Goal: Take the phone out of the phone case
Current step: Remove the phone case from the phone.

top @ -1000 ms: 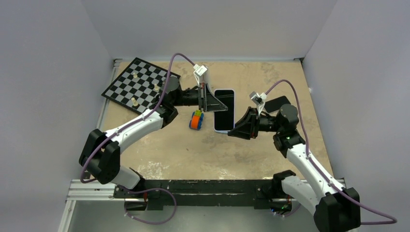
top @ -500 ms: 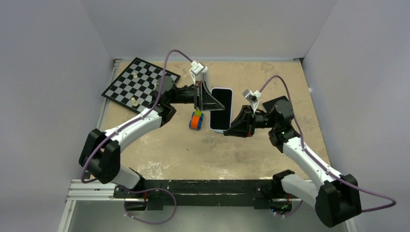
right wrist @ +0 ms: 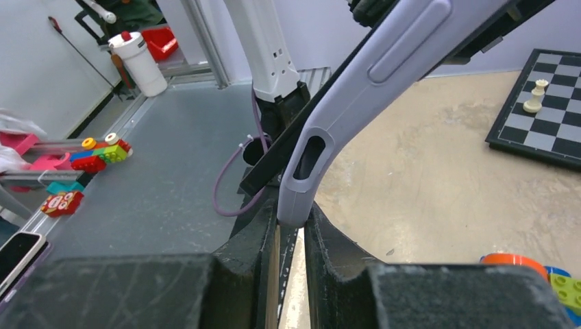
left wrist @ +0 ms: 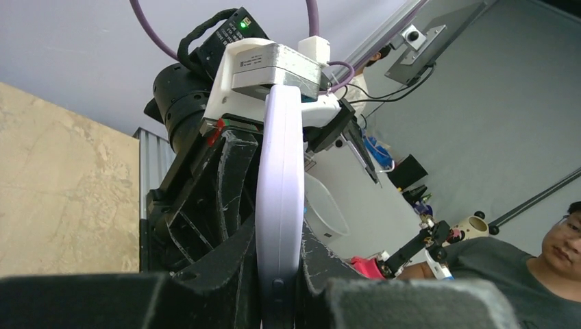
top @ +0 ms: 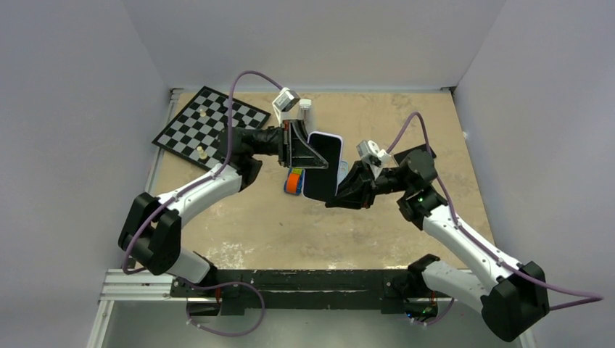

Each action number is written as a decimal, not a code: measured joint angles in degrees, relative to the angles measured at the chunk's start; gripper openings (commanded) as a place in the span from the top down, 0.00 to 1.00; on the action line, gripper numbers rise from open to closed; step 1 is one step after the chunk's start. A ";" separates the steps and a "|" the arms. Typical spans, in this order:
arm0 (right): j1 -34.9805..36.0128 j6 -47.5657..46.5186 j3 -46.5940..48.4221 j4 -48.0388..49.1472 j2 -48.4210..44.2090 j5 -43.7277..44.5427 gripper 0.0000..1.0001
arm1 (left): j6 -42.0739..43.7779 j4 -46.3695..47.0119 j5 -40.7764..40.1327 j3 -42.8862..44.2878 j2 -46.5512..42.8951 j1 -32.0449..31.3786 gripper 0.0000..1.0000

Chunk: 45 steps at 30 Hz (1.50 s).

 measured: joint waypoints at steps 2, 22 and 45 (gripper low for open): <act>0.57 -2.56 1.86 -3.34 0.15 -0.13 1.00 | -0.26 -0.44 -0.17 -0.07 -0.59 0.13 1.00; 7.96 -6.80 7.39 -30.53 -6.40 37.64 0.73 | 9.31 -5.01 -19.82 -8.28 -5.53 1.27 1.00; 6.16 20.72 -13.07 -1.22 -17.14 41.48 0.15 | 14.86 -3.08 -47.39 -12.44 -4.87 -5.86 1.00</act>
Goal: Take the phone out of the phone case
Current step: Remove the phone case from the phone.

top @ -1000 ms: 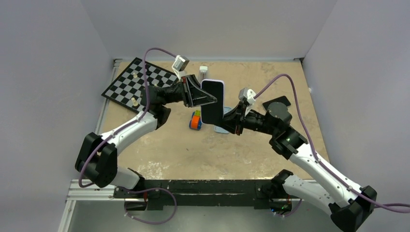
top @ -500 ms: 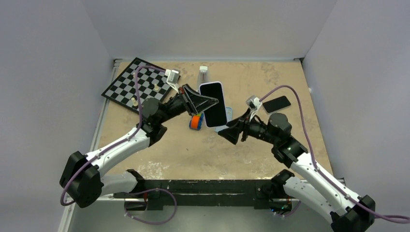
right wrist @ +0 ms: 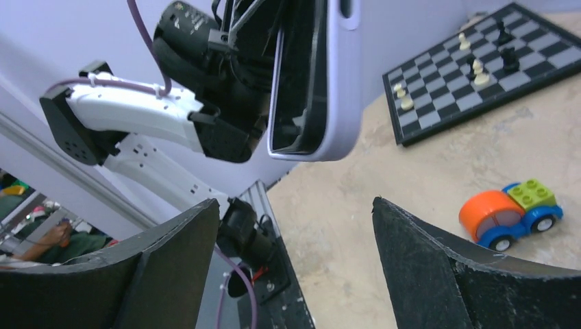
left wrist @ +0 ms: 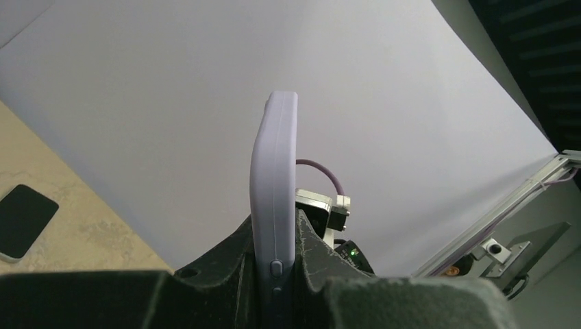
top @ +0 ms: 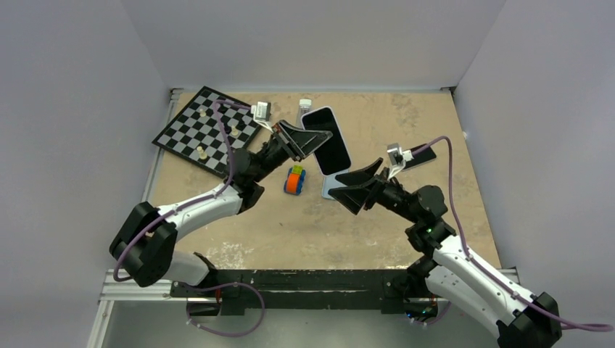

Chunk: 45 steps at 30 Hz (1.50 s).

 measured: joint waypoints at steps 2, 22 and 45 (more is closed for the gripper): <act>0.00 0.33 0.04 1.81 -0.02 1.53 0.15 | -0.76 1.68 -0.31 0.02 -0.66 -0.04 1.00; 0.31 -5.55 9.01 9.97 10.21 2.75 0.33 | -8.57 7.91 -1.90 3.23 1.51 -0.81 1.00; 6.32 -32.24 10.49 14.71 15.17 6.88 1.00 | -16.00 7.76 -3.48 4.63 3.34 0.20 1.00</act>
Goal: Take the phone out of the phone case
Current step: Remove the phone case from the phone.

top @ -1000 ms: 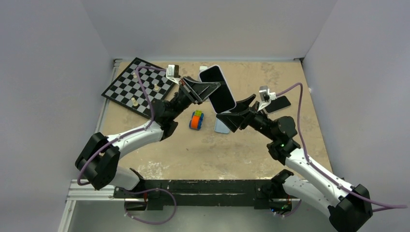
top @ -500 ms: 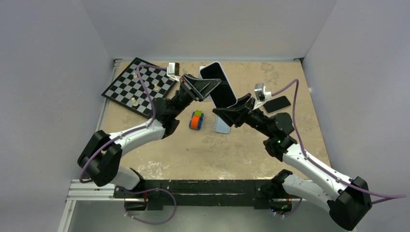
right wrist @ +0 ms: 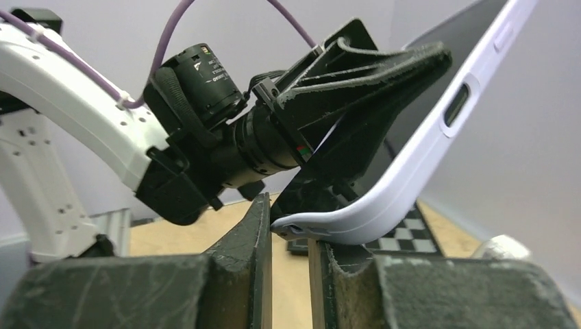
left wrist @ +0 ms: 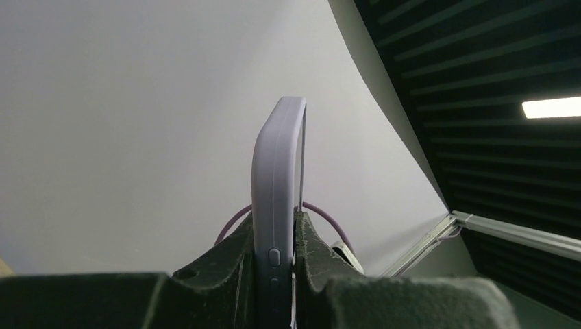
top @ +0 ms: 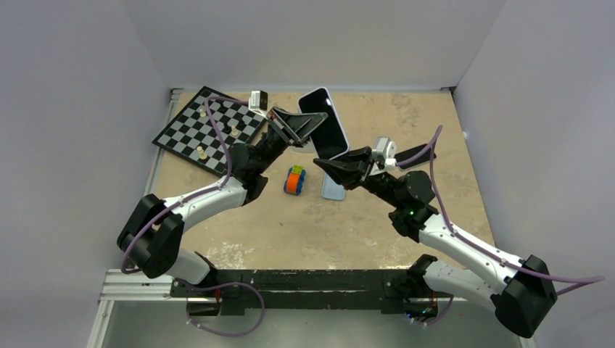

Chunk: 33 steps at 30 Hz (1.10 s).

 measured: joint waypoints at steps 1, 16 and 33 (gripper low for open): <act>0.24 -2.10 0.00 0.57 0.39 0.59 1.00 | -0.85 -0.66 0.09 0.17 0.00 0.26 1.00; 1.62 -20.50 -0.02 -4.68 -0.79 5.09 0.98 | -2.23 -17.68 0.37 1.07 -4.61 1.84 1.00; -3.10 1.66 1.90 -42.69 -10.12 -0.87 0.20 | 29.68 -43.78 20.41 8.83 -19.58 0.26 1.00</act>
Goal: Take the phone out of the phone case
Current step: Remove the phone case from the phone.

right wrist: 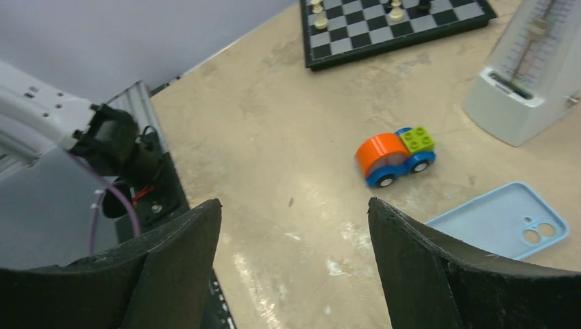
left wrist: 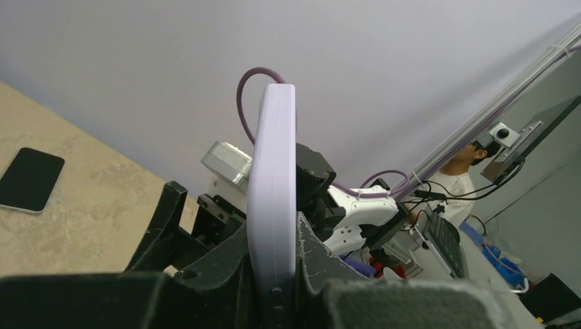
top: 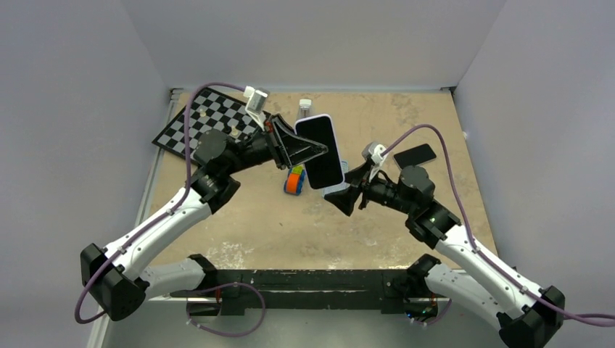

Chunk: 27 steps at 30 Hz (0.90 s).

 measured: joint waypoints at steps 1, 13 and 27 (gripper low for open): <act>0.00 0.50 0.15 -1.18 -0.72 -1.75 0.21 | 0.48 -0.31 0.46 0.02 0.35 0.04 1.00; -0.42 4.83 7.10 -1.03 -1.27 -20.57 0.36 | 2.80 -6.47 5.77 0.52 2.64 1.46 1.00; -3.28 10.43 7.48 7.98 2.93 -31.39 0.75 | 2.89 -6.27 12.52 1.46 2.69 2.43 1.00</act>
